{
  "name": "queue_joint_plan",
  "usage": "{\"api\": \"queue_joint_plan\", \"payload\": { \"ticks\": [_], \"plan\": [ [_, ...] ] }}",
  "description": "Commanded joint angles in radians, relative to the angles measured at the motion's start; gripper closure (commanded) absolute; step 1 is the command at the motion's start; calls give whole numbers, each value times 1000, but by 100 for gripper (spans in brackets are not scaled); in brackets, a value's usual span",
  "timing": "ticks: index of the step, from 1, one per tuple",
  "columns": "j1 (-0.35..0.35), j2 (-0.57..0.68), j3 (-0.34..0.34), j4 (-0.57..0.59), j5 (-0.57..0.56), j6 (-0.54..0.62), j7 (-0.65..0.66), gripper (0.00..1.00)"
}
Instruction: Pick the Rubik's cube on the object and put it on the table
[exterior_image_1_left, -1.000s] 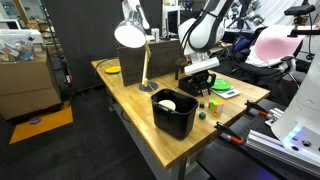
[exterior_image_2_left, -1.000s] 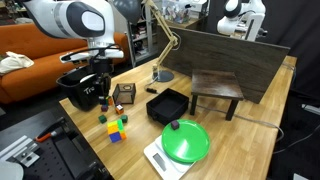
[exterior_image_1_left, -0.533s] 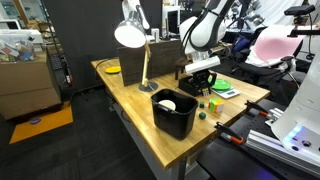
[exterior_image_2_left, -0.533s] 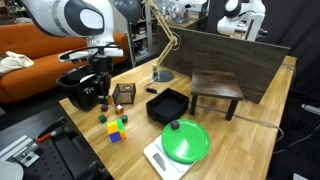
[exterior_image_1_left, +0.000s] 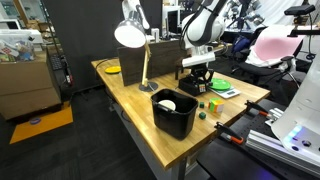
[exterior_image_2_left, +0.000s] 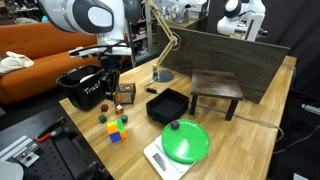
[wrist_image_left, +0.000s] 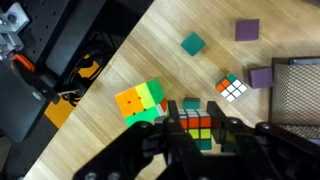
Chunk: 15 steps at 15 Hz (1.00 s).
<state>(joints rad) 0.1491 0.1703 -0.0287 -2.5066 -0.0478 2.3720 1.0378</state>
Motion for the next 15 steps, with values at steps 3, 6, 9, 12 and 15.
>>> {"api": "queue_joint_plan", "payload": {
  "ticks": [3,6,9,12,15],
  "plan": [
    [-75,83,8,109,179,-30,-22,92],
    [-90,150,13,176,289,-36,-21,92],
    [-92,224,10,260,355,-47,-13,92],
    [-81,290,-15,341,342,-75,43,92],
    [-86,342,-35,395,336,-109,88,92]
  ]
}}
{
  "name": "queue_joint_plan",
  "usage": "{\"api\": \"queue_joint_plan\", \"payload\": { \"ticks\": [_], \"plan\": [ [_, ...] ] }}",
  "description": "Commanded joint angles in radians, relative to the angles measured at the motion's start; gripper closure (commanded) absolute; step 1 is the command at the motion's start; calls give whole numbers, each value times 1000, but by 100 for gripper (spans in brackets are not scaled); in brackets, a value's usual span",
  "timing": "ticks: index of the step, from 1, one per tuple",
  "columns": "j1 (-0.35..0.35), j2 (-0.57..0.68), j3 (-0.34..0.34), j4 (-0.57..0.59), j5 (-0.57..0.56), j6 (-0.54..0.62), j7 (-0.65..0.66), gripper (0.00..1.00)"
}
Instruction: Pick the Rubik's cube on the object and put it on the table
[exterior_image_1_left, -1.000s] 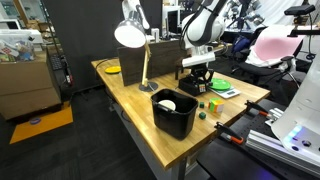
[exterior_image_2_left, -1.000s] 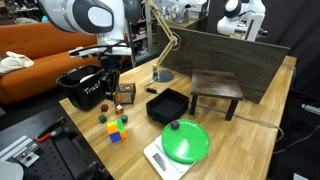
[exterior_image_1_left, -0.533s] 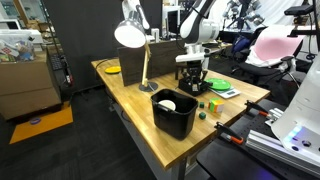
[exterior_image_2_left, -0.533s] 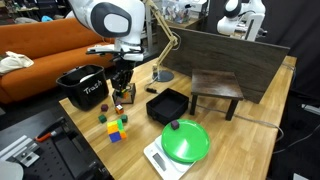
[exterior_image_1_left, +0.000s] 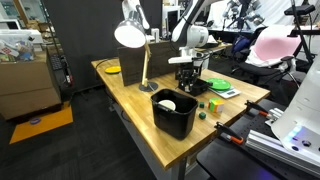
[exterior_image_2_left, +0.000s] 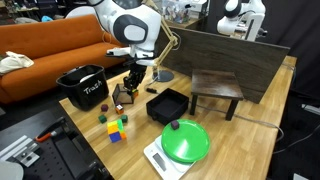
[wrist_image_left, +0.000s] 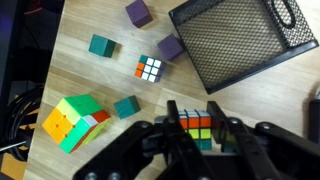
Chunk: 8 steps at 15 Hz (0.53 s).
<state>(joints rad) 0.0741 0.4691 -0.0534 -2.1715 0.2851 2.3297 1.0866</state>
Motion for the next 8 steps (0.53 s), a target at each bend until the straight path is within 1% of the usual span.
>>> {"api": "queue_joint_plan", "payload": {
  "ticks": [1,4,8],
  "plan": [
    [-16,57,-13,74,8,-81,41,92],
    [-24,99,-13,111,17,-107,53,92],
    [-32,146,3,150,45,-120,46,92]
  ]
}}
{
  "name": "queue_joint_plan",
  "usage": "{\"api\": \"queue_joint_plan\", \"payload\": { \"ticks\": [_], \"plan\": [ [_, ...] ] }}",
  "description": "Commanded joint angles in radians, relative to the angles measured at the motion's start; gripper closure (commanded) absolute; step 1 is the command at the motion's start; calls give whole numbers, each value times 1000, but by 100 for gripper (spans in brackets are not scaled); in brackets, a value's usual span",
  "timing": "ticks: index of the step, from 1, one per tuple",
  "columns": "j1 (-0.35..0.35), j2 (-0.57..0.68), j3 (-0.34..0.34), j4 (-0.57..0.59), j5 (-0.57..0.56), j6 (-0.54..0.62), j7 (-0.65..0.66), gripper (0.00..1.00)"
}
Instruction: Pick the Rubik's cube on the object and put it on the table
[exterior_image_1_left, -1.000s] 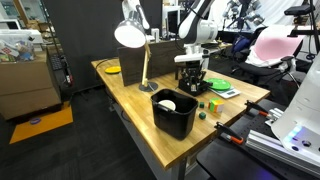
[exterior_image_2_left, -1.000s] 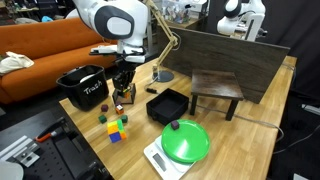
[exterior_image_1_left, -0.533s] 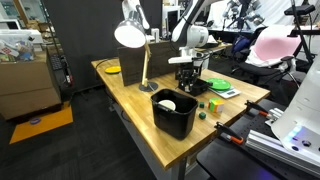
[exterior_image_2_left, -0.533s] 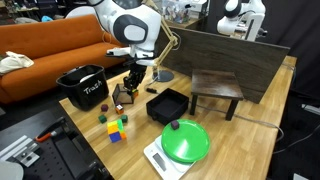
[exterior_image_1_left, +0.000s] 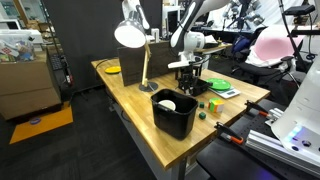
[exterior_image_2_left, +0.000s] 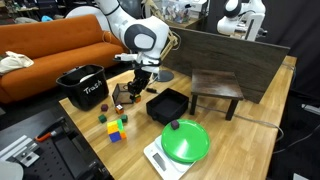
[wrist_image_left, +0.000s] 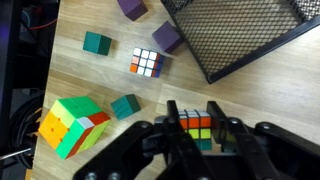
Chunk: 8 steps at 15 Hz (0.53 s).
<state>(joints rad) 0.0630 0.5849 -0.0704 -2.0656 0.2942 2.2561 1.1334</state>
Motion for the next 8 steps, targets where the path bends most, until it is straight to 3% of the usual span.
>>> {"api": "queue_joint_plan", "payload": {
  "ticks": [1,4,5,6,8],
  "plan": [
    [-22,41,23,52,44,-50,-3,92],
    [-23,62,29,68,61,-67,-9,92],
    [-25,63,29,68,63,-72,-13,53],
    [-27,62,28,66,67,-72,-15,41],
    [-35,50,30,53,81,-68,-21,29]
  ]
}}
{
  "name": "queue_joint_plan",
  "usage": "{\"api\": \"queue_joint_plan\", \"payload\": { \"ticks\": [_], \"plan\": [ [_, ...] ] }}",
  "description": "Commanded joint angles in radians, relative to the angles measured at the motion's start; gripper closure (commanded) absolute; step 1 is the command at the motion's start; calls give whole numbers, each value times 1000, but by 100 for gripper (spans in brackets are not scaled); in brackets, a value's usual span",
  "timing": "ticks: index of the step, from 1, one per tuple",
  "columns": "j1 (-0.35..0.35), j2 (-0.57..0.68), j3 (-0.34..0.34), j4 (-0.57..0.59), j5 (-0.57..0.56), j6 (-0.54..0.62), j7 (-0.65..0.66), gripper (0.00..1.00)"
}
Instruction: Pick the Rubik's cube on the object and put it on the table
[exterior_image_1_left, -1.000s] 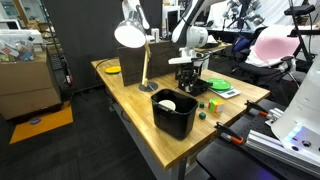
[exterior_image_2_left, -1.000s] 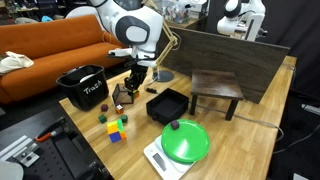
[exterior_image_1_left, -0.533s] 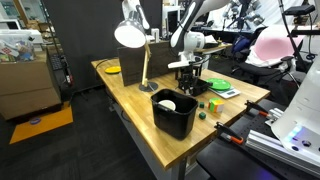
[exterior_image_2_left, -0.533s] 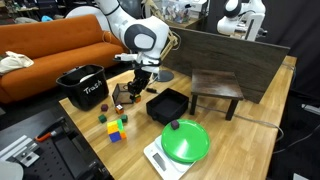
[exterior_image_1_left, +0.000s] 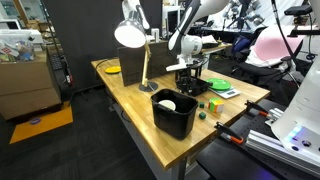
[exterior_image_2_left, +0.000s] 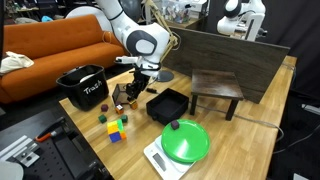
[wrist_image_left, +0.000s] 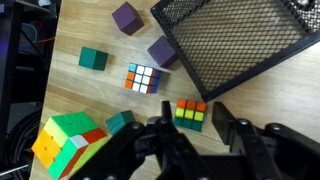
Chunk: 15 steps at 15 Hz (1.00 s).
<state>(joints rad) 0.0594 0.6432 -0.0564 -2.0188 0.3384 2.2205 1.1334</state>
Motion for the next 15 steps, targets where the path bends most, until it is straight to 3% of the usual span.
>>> {"api": "queue_joint_plan", "payload": {
  "ticks": [1,4,9,10,15],
  "plan": [
    [-34,-18,14,-4,48,-23,-18,23],
    [-35,-48,9,-28,57,-9,-13,2],
    [-7,-193,-7,-130,13,-63,43,0],
    [-17,-115,-1,-61,22,-47,31,0],
    [-13,-186,0,-124,21,-65,34,0]
  ]
}}
